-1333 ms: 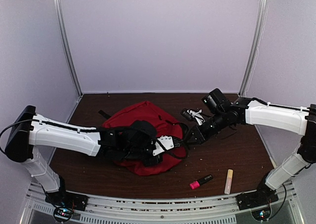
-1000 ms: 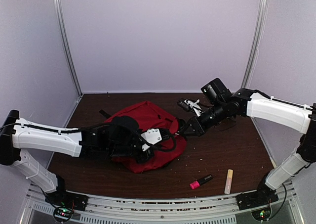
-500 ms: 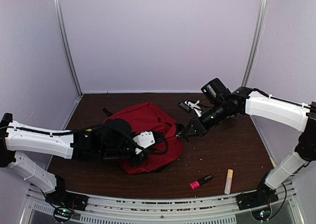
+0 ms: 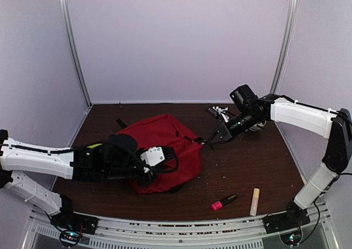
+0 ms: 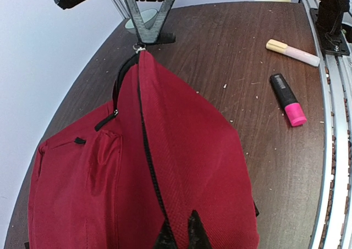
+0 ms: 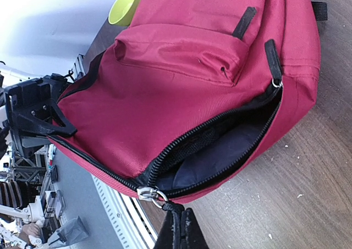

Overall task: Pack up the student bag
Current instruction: Zip the student bag into the largest pocket of the bag, then hold the largest pocket of the student bag.

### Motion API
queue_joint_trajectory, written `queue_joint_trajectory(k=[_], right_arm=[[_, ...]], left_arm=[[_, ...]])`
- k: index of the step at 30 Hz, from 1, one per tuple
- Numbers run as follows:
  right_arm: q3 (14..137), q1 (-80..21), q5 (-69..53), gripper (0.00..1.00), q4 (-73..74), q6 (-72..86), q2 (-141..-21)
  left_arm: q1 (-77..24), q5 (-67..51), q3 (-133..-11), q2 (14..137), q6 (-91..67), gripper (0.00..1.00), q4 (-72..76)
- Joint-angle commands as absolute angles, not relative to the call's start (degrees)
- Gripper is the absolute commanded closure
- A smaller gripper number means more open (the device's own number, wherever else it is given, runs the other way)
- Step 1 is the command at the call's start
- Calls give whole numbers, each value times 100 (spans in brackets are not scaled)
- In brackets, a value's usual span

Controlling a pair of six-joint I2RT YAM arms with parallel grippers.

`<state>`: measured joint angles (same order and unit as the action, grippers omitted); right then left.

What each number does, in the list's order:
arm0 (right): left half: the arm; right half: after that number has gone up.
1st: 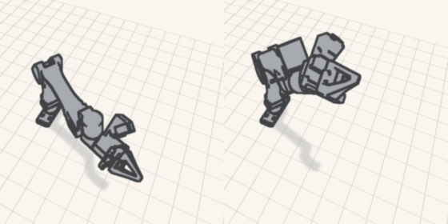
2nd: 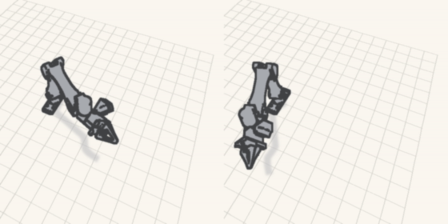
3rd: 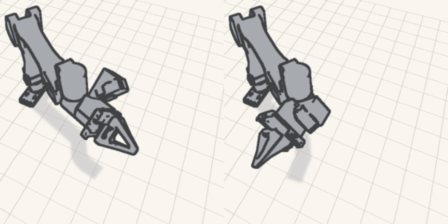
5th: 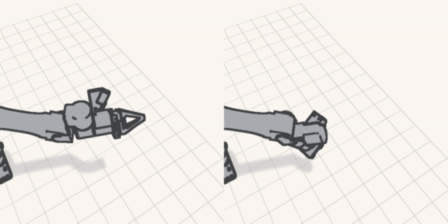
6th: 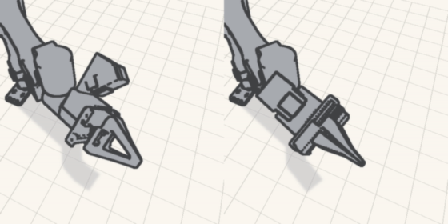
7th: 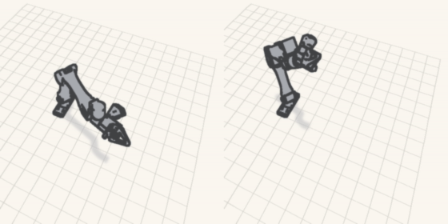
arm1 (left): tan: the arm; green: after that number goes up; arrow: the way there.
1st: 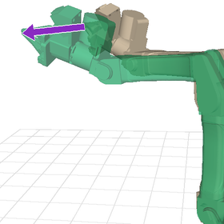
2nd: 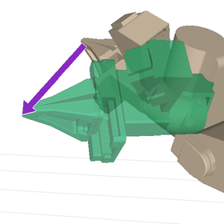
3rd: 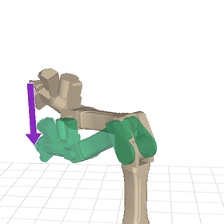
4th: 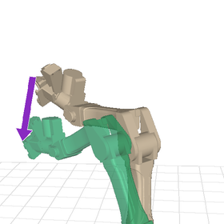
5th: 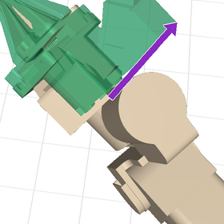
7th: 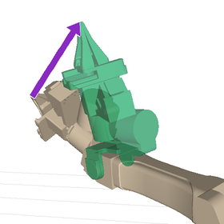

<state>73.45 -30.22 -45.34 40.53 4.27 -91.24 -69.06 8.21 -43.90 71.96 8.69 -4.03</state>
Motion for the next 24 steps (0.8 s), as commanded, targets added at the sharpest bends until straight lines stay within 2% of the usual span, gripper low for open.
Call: queue_joint_trajectory(k=[1, 4, 5, 6, 7, 10, 16, 20, 24], right_arm=[[7525, -2190, -2047, 100, 3990, 644, -9330], [7260, -2598, -2170, 100, 3894, 666, -9253], [7153, -2830, -2340, 100, 3860, 658, -9247], [7070, -3061, -2599, 100, 3829, 654, -9239], [7004, -3288, -2848, 100, 3782, 688, -9237], [6832, -3967, -3379, 100, 3508, 930, -9194], [6810, -4837, -4192, 100, 3021, 1508, -8935], [6753, -5062, -4368, 100, 2785, 1845, -8585], [6606, -5090, -4507, 100, 2522, 2106, -8279]], left_arm=[[-7066, 580, -4052, 6761, 836, 100, -2058], [-7066, 566, -4019, 6779, 780, 100, -1858], [-7066, 566, -4021, 6842, 753, 90, -1748], [-7066, 563, -4073, 6932, 744, 69, -1660], [-7066, 539, -4190, 7058, 716, 57, -1619], [-7121, 404, -4775, 7585, 762, 40, -1604], [-7440, 550, -5418, 8198, 1324, 26, -972], [-7444, 212, -5507, 8133, 1387, 26, -776], [-7444, -199, -4927, 7524, 1289, 29, -210]])
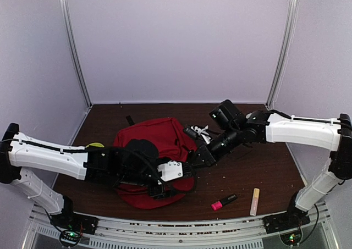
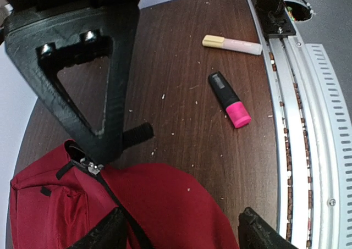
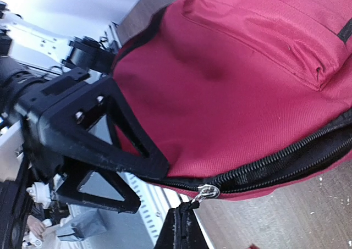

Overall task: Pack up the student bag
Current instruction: Hold the largest pocket of the student bag.

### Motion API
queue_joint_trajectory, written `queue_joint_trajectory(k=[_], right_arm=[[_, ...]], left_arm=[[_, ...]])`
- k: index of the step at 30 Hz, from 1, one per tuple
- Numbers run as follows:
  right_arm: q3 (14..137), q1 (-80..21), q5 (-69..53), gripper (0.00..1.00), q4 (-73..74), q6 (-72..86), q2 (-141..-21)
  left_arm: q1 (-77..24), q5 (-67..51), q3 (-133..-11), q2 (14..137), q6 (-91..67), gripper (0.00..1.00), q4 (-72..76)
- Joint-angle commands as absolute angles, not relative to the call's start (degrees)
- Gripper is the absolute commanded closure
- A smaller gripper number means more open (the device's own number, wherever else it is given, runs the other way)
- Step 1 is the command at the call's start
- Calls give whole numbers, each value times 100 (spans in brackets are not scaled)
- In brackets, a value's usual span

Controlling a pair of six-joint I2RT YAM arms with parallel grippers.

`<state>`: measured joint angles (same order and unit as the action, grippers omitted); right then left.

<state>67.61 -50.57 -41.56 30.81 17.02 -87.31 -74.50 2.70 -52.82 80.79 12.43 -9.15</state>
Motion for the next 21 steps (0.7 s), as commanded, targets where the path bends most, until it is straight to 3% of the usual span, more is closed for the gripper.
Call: queue_joint_trajectory(k=[1, 9, 12, 15, 16, 21], right_arm=[[6541, -5100, -4576, 100, 2398, 2209, -8227], [6404, -5200, -4683, 100, 2089, 2403, -8250], [6486, -5186, -4569, 100, 2331, 2217, -8226], [6591, -5060, -4291, 100, 2739, 1881, -8235], [6610, -4957, -4137, 100, 2910, 1758, -8253], [6795, -4171, -2781, 100, 3781, 1112, -8452]], left_arm=[[-7444, -165, -4793, 7421, 1233, 30, -186], [-7458, 827, -5193, 7882, 891, 32, -1462], [-7462, 1122, -5327, 8025, 962, 51, -1599], [-7461, 1256, -5242, 7944, 992, 95, -1538], [-7462, 1239, -5200, 7888, 993, 100, -1530], [-7483, 713, -4961, 7542, 993, 100, -1661]])
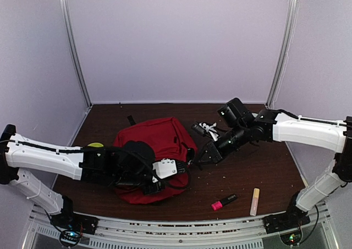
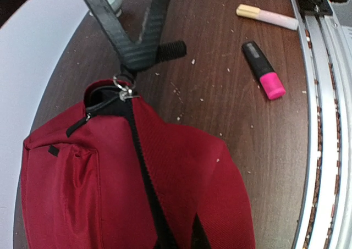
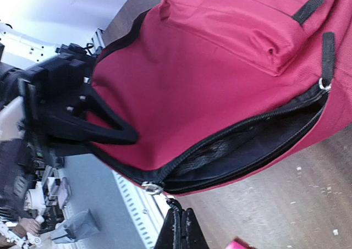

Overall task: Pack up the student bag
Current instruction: Hold the largest pocket of the student bag, then zip the student bag into the largest pocket of the bag.

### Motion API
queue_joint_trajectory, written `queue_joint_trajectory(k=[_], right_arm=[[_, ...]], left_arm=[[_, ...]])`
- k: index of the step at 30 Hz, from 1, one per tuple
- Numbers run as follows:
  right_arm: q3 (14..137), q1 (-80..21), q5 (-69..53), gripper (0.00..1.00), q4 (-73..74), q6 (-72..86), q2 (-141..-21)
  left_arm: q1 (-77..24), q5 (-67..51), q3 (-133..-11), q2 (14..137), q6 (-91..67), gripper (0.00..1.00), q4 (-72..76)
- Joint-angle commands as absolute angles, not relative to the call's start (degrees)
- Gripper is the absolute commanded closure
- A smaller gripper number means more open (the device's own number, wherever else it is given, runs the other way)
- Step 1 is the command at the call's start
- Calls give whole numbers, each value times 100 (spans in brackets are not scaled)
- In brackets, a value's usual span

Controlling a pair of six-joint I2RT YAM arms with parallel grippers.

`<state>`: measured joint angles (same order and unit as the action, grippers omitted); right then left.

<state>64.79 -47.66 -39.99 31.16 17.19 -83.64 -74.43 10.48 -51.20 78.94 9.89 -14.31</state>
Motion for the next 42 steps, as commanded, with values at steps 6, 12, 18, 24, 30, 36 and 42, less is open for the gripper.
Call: queue_joint_trajectory(k=[6, 12, 18, 24, 30, 36, 42], right_arm=[[7099, -3347, -1909, 100, 4063, 700, -8820], [7186, -2813, -1938, 100, 4095, 571, -9108], [7487, -2628, -1572, 100, 4004, 570, -9500], [8202, -2341, -1353, 100, 4225, 517, -10315], [8522, -2176, -1074, 100, 4357, 432, -10465], [8645, -2056, -798, 100, 4608, 376, -10526], [7785, -2558, -1785, 100, 4235, 511, -9893]], left_arm=[[-7624, 450, -4948, 7698, 970, 100, -2253], [-7654, 409, -4756, 7464, 870, 100, -2372], [-7655, 393, -4639, 7171, 833, 100, -2544], [-7801, 342, -4633, 6982, 681, 100, -2749], [-7884, 384, -4566, 6744, 583, 100, -2865], [-7884, 500, -4503, 6603, 523, 100, -3047], [-7884, 391, -4481, 6727, 570, 100, -2607]])
